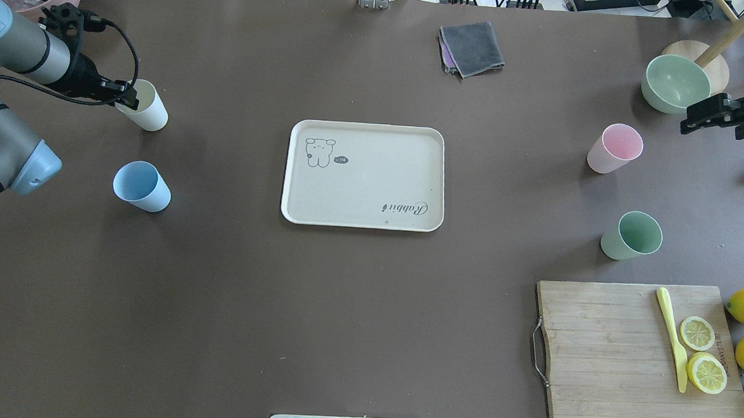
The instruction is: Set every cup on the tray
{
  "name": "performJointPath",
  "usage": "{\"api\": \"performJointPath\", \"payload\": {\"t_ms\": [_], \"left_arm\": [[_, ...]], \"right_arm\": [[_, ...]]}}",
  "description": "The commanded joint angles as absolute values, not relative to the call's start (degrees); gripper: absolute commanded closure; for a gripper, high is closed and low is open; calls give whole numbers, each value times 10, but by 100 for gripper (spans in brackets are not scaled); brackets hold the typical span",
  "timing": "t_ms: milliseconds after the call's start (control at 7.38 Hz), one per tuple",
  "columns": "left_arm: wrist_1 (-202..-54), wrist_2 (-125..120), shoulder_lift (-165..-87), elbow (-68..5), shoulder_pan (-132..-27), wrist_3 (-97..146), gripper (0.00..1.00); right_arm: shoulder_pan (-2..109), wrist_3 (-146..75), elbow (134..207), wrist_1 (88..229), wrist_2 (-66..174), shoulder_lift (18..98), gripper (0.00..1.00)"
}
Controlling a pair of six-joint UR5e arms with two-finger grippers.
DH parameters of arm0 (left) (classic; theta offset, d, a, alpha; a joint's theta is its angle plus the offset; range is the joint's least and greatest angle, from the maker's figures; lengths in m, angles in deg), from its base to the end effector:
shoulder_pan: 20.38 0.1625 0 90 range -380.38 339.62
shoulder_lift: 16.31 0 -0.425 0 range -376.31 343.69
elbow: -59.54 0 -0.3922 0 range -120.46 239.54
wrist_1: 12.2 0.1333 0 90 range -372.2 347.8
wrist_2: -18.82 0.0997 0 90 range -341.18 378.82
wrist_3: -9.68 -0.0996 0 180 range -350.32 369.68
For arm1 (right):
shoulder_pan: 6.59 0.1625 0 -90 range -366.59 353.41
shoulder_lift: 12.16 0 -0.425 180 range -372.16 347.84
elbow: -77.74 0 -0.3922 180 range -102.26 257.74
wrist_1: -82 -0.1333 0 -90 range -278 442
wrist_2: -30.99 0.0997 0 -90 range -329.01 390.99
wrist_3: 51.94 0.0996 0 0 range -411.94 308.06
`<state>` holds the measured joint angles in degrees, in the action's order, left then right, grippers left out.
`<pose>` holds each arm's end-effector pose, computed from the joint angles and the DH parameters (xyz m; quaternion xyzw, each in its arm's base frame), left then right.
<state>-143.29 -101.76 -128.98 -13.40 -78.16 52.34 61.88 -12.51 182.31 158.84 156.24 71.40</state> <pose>0.2953 -0.6235 0.5026 0.1564 0.4247 0.0235 0.8914 -0.1284 -0.5320 0.4555 0.0945 -0.3915 0.0539 0.9137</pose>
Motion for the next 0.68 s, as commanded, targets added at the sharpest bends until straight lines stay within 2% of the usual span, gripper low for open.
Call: {"api": "performJointPath", "payload": {"t_ms": [0,271,542], "left_arm": [[-1424,-1017,-1314,-141,-776,527,100],[-1355,-1022,-1376,-156,-772,589,100],[-1301,-1013,-1435,-175,-716,671,100]], "right_arm": [[619,-127,1822,1588,1562,713,0],[619,-125,1823,1588,1562,713,0],[619,-124,1823,1589,1562,714,0]]}}
